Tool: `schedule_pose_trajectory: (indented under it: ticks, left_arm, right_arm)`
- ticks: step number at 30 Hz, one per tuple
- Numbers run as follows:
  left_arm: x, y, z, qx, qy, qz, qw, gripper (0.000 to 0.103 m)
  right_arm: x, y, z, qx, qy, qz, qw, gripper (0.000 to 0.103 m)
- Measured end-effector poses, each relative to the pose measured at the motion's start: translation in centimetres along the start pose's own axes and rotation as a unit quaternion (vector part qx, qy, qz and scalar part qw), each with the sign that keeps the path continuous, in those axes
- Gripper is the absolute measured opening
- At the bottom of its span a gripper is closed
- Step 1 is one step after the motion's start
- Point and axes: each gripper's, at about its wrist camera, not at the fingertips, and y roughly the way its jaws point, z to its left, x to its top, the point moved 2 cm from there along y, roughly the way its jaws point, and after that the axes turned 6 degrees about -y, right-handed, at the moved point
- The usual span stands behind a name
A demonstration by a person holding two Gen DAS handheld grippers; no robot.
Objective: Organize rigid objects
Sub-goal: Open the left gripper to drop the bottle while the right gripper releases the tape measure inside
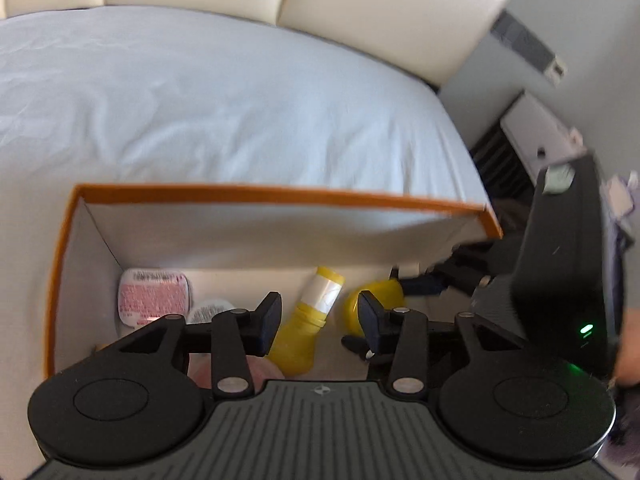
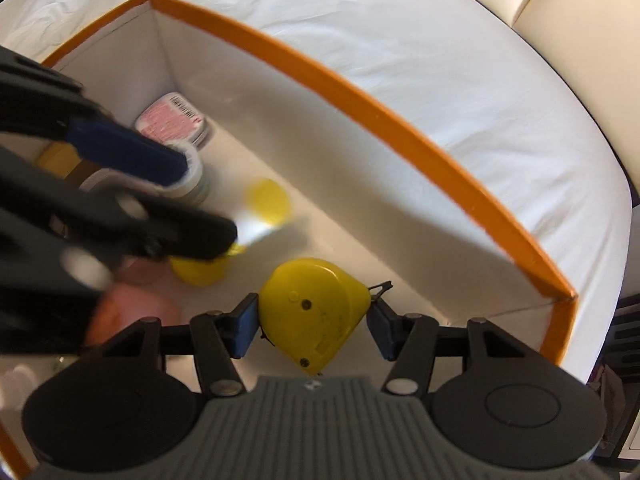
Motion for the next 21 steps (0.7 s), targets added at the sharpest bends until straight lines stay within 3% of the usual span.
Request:
schedule_pose_trajectory:
  ticks: [6, 10, 18, 21]
  left_arm:
    - [0.6, 0.0, 2.1, 0.009, -0.039, 0.002, 0.9992, 0.049]
    - [0.8, 0.4, 2.9, 0.016, -0.056, 0.007, 0.9982, 0.049]
    - [0.8, 0.5, 3.7, 0.022, -0.065, 0.016, 0.9975, 0.049]
    - [0.7, 0.4, 3.7, 0.022, -0.066, 0.016, 0.9974, 0.049]
  right_arm:
    - [0.9, 0.7, 0.0, 0.01, 0.004, -0.007, 1.0, 0.058]
    - [0.8, 1.6, -1.2, 0.028, 0.027, 0.016, 0.999, 0.058]
    - [1.1, 2.2, -2.5, 0.059, 0.074, 0.024, 0.995, 0.059]
    - [0.8, 1.7, -3.2, 0.079, 0.085, 0.018, 0.993, 0.072]
